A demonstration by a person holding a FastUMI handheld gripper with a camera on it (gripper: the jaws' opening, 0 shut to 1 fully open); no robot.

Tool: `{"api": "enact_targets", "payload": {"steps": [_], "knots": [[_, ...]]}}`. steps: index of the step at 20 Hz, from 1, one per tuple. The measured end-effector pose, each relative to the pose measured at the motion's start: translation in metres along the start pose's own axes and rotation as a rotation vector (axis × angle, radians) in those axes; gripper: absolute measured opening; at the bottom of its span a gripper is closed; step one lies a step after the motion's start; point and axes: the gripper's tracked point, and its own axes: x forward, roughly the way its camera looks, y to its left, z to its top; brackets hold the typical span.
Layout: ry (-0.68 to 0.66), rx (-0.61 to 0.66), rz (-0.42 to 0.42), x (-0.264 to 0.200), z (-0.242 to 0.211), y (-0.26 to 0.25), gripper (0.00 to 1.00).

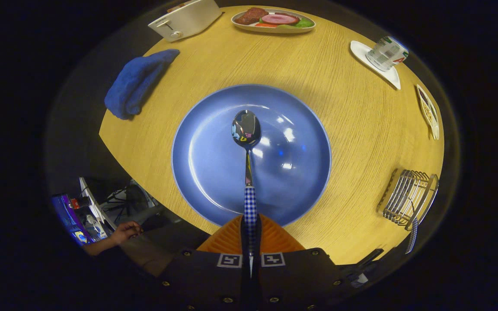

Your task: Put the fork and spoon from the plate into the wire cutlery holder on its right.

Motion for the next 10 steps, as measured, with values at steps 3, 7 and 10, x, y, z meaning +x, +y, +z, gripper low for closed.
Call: {"api": "enact_targets", "payload": {"steps": [3, 7, 10], "knots": [[0.021, -0.012, 0.013, -0.012, -0.007, -0.003, 0.02], [0.057, -0.029, -0.021, -0.039, -0.018, -0.026, 0.02], [0.069, -0.002, -0.025, -0.062, -0.024, -0.044, 0.02]]}}
